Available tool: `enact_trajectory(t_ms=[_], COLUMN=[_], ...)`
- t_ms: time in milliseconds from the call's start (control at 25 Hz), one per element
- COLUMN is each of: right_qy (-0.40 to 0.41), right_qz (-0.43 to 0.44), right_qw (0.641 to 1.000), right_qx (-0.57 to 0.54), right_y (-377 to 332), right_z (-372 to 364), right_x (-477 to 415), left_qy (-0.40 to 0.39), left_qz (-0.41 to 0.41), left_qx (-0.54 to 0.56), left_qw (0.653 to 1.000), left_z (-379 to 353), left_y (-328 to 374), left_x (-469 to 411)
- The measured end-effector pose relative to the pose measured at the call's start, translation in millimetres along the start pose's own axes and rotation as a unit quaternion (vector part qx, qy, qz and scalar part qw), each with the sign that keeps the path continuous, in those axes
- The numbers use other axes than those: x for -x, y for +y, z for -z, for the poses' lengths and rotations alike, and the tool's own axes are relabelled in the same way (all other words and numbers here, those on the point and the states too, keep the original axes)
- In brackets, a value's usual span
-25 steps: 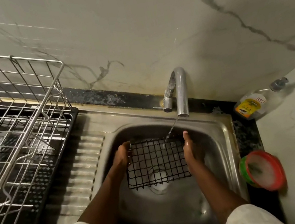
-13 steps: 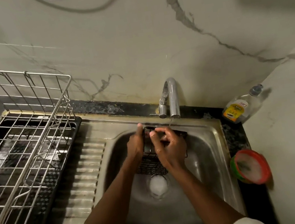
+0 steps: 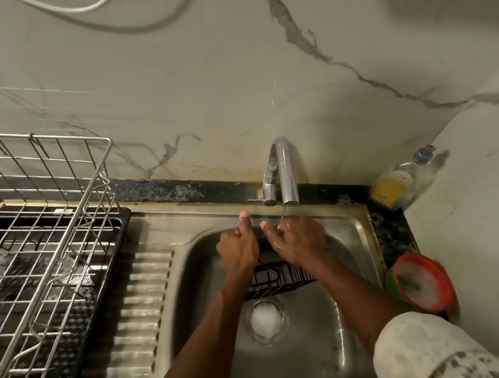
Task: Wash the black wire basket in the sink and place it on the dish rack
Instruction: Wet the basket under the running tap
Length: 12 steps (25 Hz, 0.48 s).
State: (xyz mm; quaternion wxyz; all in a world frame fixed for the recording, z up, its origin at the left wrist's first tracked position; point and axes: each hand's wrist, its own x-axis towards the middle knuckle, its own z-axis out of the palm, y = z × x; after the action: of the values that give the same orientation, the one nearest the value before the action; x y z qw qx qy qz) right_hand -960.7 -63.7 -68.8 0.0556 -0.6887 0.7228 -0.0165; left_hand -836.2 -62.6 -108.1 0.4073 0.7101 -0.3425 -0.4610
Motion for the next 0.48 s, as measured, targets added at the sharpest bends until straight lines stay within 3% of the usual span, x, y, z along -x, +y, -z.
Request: enact_trajectory(t_ms=[120,240,280,400,480], right_qy=[0.017,0.018,-0.019,-0.078,-0.037], right_qz=[0.026,0.121,0.113,-0.036,-0.007], right_qw=[0.999,0.993,0.993,0.996,0.999], right_qx=[-0.017,-0.001,0.005,0.012,0.011], right_y=[-33,-39,-27,-6,-27], right_z=[-9,-15,-10,13,14], right_x=[-1,16,11,-12,-7], left_qy=[0.043,0.048,0.038,0.018,0.033], left_qz=[0.059,0.052,0.044,0.042,0.061], left_qx=[-0.001,0.015,0.016,0.022,0.039], left_qw=[0.997,0.997,0.998,0.999,0.997], left_z=[-5,2,2,-6,-7], left_y=[6,7,5,6,14], left_x=[-11,-14,-11,-5,-7])
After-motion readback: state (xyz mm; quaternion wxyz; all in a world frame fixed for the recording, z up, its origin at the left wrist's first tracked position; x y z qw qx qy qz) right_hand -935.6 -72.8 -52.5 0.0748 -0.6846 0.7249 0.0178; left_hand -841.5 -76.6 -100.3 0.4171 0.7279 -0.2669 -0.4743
